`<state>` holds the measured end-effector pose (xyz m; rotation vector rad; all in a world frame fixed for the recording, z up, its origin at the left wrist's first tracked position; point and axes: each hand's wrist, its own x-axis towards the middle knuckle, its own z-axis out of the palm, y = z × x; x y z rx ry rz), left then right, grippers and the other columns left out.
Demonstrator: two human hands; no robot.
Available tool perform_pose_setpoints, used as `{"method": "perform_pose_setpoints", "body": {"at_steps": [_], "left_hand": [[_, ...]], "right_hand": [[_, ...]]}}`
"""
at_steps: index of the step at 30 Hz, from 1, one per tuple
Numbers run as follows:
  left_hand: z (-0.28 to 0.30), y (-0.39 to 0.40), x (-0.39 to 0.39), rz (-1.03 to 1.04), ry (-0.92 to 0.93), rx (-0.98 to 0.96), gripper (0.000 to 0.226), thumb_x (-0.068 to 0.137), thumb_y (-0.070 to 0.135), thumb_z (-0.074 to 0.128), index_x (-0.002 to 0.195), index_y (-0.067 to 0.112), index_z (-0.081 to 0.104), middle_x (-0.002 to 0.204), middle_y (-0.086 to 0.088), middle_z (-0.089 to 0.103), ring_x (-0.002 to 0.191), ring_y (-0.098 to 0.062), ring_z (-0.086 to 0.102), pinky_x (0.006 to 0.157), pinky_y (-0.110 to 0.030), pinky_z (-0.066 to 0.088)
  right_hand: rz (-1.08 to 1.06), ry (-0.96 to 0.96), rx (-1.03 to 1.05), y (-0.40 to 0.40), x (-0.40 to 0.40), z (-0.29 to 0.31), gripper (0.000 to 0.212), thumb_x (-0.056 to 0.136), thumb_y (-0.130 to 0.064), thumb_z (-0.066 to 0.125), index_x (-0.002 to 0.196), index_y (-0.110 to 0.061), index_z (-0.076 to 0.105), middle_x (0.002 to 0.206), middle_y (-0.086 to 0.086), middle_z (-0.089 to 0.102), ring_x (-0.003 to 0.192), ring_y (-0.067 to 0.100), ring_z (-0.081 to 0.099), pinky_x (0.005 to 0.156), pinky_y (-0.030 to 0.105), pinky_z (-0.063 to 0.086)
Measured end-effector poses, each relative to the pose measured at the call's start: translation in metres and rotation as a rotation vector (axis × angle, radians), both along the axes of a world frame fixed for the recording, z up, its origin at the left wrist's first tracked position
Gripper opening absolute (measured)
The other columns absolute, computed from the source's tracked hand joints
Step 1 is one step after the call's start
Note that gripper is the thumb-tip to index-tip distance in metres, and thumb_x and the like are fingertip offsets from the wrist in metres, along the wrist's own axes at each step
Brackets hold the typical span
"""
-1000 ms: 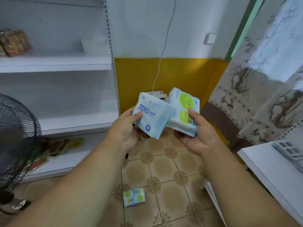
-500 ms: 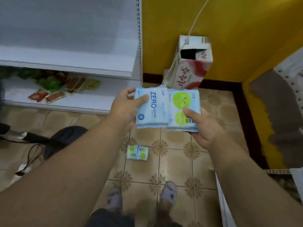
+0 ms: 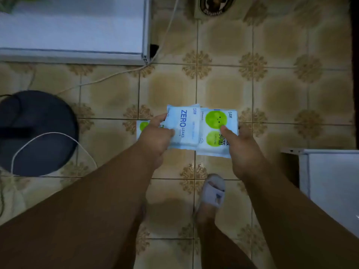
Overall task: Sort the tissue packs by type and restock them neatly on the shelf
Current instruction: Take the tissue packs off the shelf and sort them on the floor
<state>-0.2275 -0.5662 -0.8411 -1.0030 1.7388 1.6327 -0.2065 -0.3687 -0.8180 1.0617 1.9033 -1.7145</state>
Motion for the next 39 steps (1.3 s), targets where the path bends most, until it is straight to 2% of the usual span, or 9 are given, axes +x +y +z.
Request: {"method": "perform_pose_setpoints", "body": {"at_steps": [4,8,11,14,18,22,25,29,39], "left_hand": [[-0.119,0.007,0.01,-0.092,-0.054,-0.086,0.055,0.094,0.003,0.058,0.142,0.028,0.045,0.115,-0.009,0.06,0.106,-0.031,0.063,0.093,-0.043,0.053],[-0.208,0.014,0.01,-0.232,-0.023,-0.269,0.054,0.09,0.006,0.064,0.138,0.023,0.045,0.09,-0.002,0.063,0.08,-0.017,0.063,0.07,-0.021,0.053],[-0.26,0.019,0.0,-0.37,-0.029,-0.399,0.054,0.086,0.012,0.068,0.133,0.026,0.048,0.099,-0.004,0.063,0.097,-0.027,0.064,0.084,-0.035,0.055],[-0.297,0.024,-0.01,-0.586,-0.001,-0.458,0.059,0.086,0.016,0.069,0.14,0.026,0.045,0.121,-0.006,0.064,0.109,-0.027,0.061,0.091,-0.034,0.051],[-0.326,0.028,-0.016,-0.887,0.052,-0.568,0.062,0.092,0.019,0.062,0.149,0.02,0.039,0.138,-0.009,0.054,0.125,-0.026,0.051,0.098,-0.031,0.041],[-0.316,0.033,-0.017,-1.034,0.057,-0.68,0.053,0.095,0.018,0.055,0.145,0.011,0.039,0.136,-0.016,0.047,0.124,-0.03,0.048,0.096,-0.035,0.041],[-0.274,0.04,-0.013,-1.029,0.068,-0.693,0.054,0.093,0.015,0.058,0.143,0.013,0.037,0.136,-0.015,0.04,0.123,-0.032,0.047,0.097,-0.039,0.041],[-0.171,0.05,0.001,-1.041,0.207,-0.672,0.05,0.089,0.006,0.053,0.138,0.015,0.043,0.132,-0.014,0.039,0.117,-0.034,0.048,0.094,-0.044,0.044],[0.206,0.061,0.036,-1.079,0.483,-0.713,0.052,0.088,0.005,0.053,0.136,0.024,0.046,0.128,-0.008,0.045,0.113,-0.032,0.048,0.083,-0.041,0.045]], "right_hand": [[-0.089,-0.124,-0.007,0.003,0.011,-0.129,0.02,0.094,-0.015,0.059,0.114,-0.015,0.06,0.104,0.01,0.07,0.08,0.022,0.067,0.062,0.024,0.051],[-0.085,-0.14,-0.006,0.008,0.01,-0.228,0.027,0.093,-0.014,0.065,0.119,-0.009,0.058,0.109,0.013,0.069,0.087,0.028,0.069,0.07,0.033,0.056],[-0.098,-0.157,0.068,0.014,0.001,-0.283,0.035,0.091,-0.015,0.069,0.119,-0.01,0.051,0.107,0.014,0.065,0.08,0.024,0.067,0.065,0.033,0.056],[-0.08,-0.179,0.129,0.023,-0.005,-0.326,0.032,0.089,-0.014,0.071,0.113,-0.011,0.05,0.107,0.015,0.065,0.077,0.022,0.066,0.063,0.033,0.057],[-0.07,-0.202,0.181,0.032,-0.012,-0.367,0.027,0.089,-0.017,0.071,0.11,-0.014,0.053,0.114,0.015,0.067,0.092,0.029,0.067,0.082,0.047,0.058],[0.187,-0.25,0.497,0.023,-0.021,-0.369,0.046,0.083,-0.047,0.065,0.119,-0.017,0.063,0.116,0.011,0.066,0.107,0.032,0.063,0.095,0.043,0.051],[0.308,-0.399,0.641,0.011,-0.023,-0.334,0.055,0.089,-0.05,0.059,0.128,-0.012,0.052,0.13,0.017,0.052,0.123,0.037,0.049,0.1,0.038,0.039],[0.417,-0.336,0.627,-0.008,-0.013,-0.24,0.054,0.088,-0.039,0.062,0.134,-0.017,0.044,0.129,0.016,0.046,0.122,0.037,0.046,0.1,0.04,0.038],[0.449,0.077,0.664,-0.008,0.035,0.16,0.054,0.091,-0.031,0.06,0.142,-0.028,0.041,0.137,0.005,0.041,0.124,0.028,0.043,0.099,0.047,0.043]]}}
